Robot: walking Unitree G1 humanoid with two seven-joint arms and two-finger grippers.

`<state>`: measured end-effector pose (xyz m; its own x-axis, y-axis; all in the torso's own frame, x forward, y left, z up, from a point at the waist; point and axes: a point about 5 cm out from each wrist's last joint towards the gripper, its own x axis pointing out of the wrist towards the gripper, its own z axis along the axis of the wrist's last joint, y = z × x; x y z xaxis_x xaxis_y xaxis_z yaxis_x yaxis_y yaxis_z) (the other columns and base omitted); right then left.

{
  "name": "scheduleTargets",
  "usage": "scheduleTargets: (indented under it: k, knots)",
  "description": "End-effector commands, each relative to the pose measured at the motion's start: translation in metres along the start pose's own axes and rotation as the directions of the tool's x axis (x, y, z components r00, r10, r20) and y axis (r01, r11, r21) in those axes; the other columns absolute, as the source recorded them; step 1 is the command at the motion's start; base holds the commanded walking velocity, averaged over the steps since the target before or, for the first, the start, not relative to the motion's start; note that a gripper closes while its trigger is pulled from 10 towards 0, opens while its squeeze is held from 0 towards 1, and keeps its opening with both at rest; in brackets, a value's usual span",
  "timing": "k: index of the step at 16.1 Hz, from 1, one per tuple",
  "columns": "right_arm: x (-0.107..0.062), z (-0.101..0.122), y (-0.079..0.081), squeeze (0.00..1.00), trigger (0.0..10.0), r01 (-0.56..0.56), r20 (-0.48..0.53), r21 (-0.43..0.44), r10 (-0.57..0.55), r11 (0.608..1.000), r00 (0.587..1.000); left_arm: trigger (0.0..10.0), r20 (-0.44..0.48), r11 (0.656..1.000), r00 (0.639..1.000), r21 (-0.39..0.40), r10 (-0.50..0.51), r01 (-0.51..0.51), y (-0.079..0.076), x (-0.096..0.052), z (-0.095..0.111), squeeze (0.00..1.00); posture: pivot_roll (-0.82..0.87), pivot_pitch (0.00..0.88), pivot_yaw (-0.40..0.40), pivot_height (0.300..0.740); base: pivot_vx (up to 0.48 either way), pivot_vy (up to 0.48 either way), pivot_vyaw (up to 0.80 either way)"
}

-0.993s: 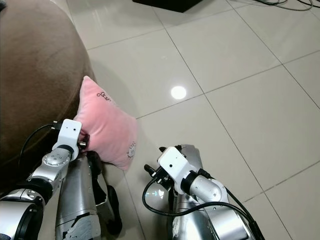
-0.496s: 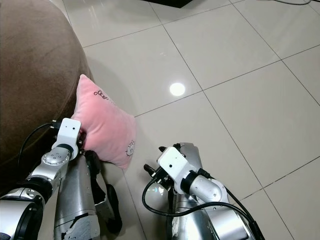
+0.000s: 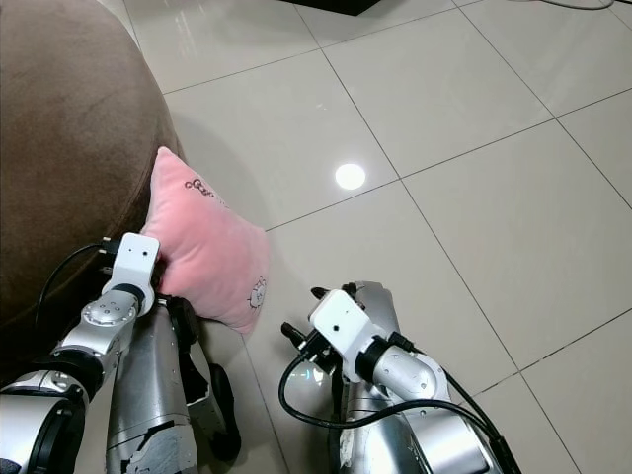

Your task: Move the pillow to the sofa from floor

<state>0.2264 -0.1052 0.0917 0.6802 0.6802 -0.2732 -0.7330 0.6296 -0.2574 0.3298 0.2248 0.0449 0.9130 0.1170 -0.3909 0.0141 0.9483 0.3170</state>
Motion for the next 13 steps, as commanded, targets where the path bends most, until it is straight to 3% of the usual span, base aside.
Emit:
scheduleTargets:
  k: [1,2,3,7,9,11,13]
  knots:
    - [-0.001,-0.007,0.006,0.00,10.0,-0.029,-0.019,0.021,0.030,0.999,0.999,0.0,-0.061,1.000,0.998,-0.021,-0.016,0.015,-0.002,-0.004,-0.016,0.00,-0.07,0.322,0.014,0.493,0.000,0.000,0.00]
    - [0.000,-0.008,0.006,0.00,10.0,-0.028,-0.020,0.021,0.029,0.999,0.999,0.0,-0.057,0.999,0.998,-0.036,-0.028,0.026,-0.004,-0.004,-0.016,0.00,-0.07,0.318,0.014,0.493,0.000,0.000,0.00]
    - [0.001,-0.009,0.005,0.00,10.0,-0.025,-0.019,0.021,0.025,0.999,1.000,0.0,-0.011,0.989,0.995,-0.107,-0.099,0.098,-0.013,-0.003,-0.009,0.00,-0.07,0.302,0.016,0.493,0.000,0.000,0.00]
    - [0.004,-0.006,0.005,0.00,10.0,-0.004,0.003,0.036,0.004,0.999,1.000,0.0,0.089,0.952,0.965,-0.163,-0.248,0.260,-0.035,-0.001,0.009,0.00,-0.07,0.252,0.022,0.493,0.000,0.000,0.00]
    - [0.005,-0.005,0.006,0.00,10.0,0.007,0.014,0.036,-0.007,0.999,1.000,0.0,0.173,0.925,0.939,-0.192,-0.297,0.328,-0.044,0.001,0.029,0.00,-0.08,0.221,0.030,0.493,0.000,0.000,0.00]
    - [0.003,-0.005,0.001,0.00,10.0,0.040,0.020,0.036,-0.041,0.999,0.999,0.0,0.246,0.908,0.916,-0.203,-0.316,0.368,-0.048,0.002,0.048,0.00,-0.08,0.185,0.042,0.493,0.000,0.000,0.00]
    - [0.000,-0.003,-0.008,0.00,10.0,0.137,0.026,0.071,-0.140,0.988,0.990,0.0,0.381,0.882,0.885,-0.275,-0.266,0.383,-0.040,0.003,0.078,0.00,-0.09,0.143,0.050,0.493,0.000,0.000,0.00]
